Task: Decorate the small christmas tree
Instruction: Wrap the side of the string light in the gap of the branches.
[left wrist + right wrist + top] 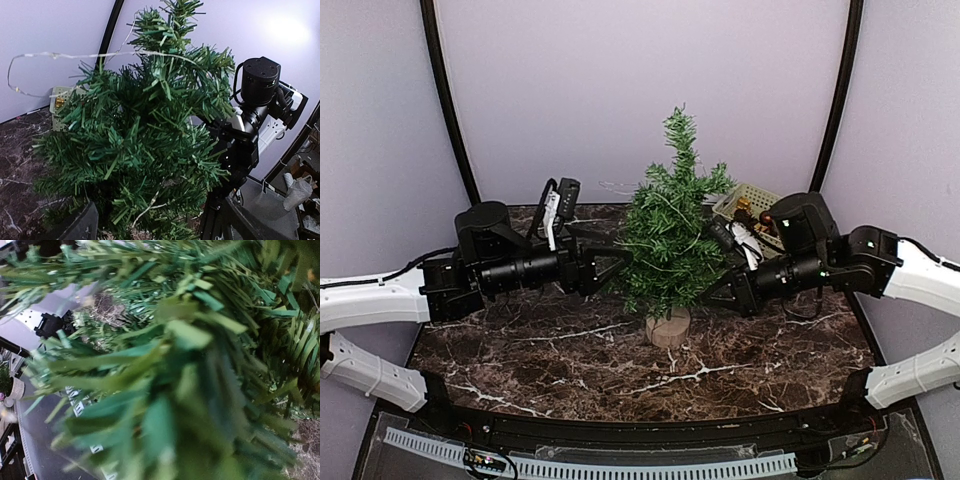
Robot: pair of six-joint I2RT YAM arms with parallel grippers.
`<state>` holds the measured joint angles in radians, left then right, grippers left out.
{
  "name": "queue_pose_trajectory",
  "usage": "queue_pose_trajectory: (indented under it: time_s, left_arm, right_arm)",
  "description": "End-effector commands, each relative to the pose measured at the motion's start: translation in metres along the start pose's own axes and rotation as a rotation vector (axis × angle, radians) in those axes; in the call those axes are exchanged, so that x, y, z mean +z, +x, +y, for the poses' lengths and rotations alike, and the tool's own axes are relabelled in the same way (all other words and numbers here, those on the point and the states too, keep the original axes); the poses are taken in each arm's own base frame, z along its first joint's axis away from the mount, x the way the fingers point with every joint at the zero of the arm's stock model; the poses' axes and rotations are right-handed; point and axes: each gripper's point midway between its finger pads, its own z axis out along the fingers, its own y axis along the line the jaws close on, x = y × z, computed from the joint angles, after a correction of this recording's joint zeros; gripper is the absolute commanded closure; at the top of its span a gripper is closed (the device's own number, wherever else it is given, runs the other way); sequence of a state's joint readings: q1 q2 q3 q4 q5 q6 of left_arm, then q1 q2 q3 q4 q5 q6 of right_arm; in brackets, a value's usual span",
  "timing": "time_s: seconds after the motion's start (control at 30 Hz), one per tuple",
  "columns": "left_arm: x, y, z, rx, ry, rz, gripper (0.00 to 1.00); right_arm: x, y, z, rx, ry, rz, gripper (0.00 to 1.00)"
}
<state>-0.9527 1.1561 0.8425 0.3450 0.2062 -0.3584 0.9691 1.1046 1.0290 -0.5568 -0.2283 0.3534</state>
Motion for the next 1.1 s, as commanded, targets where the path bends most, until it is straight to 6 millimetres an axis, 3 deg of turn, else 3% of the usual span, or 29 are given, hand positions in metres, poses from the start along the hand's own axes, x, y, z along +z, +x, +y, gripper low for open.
queue_pose_trajectory:
  time_s: [0.0, 0.23, 0.47, 0.63, 0.77, 0.9, 1.07]
  left_arm:
    - [-0.009, 0.007, 0.021, -0.006, -0.156, -0.004, 0.11]
    - [-0.018, -0.006, 0.008, -0.029, -0.138, -0.087, 0.11]
    - [-0.014, -0.005, -0.008, -0.063, -0.098, -0.097, 0.11]
    - [-0.007, -0.018, -0.025, -0.061, -0.063, -0.125, 0.11]
    - [-0.005, -0.039, -0.034, -0.087, -0.047, -0.180, 0.11]
    - [-0.011, -0.069, -0.038, -0.143, -0.052, -0.258, 0.09]
    - [-0.003, -0.068, -0.041, -0.152, -0.045, -0.227, 0.10]
  right_arm:
    - [-0.018, -0.009, 0.018, -0.056, -0.071, -0.069, 1.00]
    - [-0.039, -0.005, 0.039, -0.080, -0.179, -0.097, 1.00]
    - [-0.016, 0.025, 0.044, -0.072, -0.233, 0.031, 1.00]
    - [-0.012, 0.025, 0.064, -0.124, -0.275, 0.050, 1.00]
    - [-0.007, 0.027, 0.072, -0.147, -0.280, 0.065, 1.00]
    - [-0.005, 0.020, 0.046, -0.116, -0.121, 0.031, 1.00]
    - [-0.016, 0.007, 0.007, -0.057, 0.084, -0.032, 1.00]
